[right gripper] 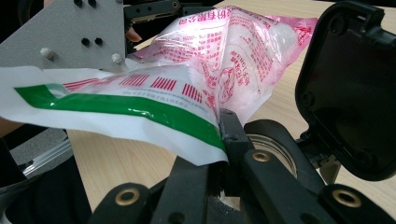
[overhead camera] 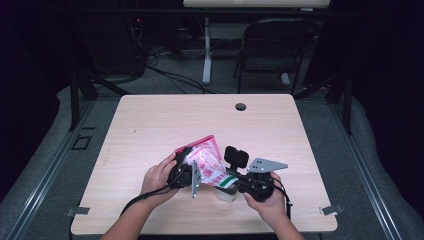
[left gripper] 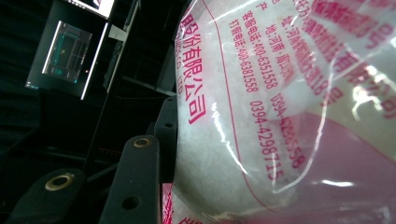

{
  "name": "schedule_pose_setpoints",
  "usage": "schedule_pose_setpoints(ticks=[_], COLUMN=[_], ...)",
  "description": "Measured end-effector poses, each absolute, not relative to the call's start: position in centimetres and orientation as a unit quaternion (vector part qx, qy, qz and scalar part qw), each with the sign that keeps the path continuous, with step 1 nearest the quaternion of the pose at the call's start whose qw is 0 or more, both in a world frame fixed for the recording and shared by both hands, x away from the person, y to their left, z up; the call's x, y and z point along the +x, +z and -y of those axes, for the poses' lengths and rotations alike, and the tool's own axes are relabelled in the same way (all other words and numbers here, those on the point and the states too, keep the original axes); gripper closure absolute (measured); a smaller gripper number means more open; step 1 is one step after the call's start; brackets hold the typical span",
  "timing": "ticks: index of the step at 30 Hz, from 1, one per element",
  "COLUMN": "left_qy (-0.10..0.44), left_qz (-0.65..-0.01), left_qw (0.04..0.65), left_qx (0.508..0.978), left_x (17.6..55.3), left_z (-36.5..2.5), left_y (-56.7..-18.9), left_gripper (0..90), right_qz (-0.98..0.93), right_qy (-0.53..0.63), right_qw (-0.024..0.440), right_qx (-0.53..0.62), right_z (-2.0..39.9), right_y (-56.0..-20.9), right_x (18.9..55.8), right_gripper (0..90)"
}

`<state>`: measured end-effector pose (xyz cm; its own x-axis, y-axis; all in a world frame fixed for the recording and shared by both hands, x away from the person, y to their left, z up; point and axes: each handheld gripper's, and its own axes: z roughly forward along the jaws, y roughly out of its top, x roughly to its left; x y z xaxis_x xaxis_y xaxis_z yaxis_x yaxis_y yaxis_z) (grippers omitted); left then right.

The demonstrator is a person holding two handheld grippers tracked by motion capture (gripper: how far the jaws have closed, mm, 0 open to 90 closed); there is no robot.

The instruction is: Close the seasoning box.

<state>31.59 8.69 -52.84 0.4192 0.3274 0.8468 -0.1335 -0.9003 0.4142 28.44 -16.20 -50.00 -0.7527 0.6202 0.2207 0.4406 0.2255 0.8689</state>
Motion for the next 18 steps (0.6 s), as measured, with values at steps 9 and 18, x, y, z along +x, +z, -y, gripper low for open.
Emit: schedule_pose_setpoints(ticks=[9, 18], left_qy=[0.544, 0.551], left_qz=[-0.059, -0.047], left_qw=[0.212, 0.204], left_qx=[0.81, 0.808], left_x=[31.54, 31.23], left_z=[-8.84, -8.42], left_y=[-52.29, -52.38], left_gripper=[63.3, 63.6], right_qz=[-0.783, -0.773], right_qy=[0.513, 0.517], right_qw=[0.085, 0.07], right_qx=[0.341, 0.363], right_z=[15.79, 16.22], right_y=[-49.49, -50.23], right_x=[28.46, 28.1], right_gripper=[89.7, 89.8])
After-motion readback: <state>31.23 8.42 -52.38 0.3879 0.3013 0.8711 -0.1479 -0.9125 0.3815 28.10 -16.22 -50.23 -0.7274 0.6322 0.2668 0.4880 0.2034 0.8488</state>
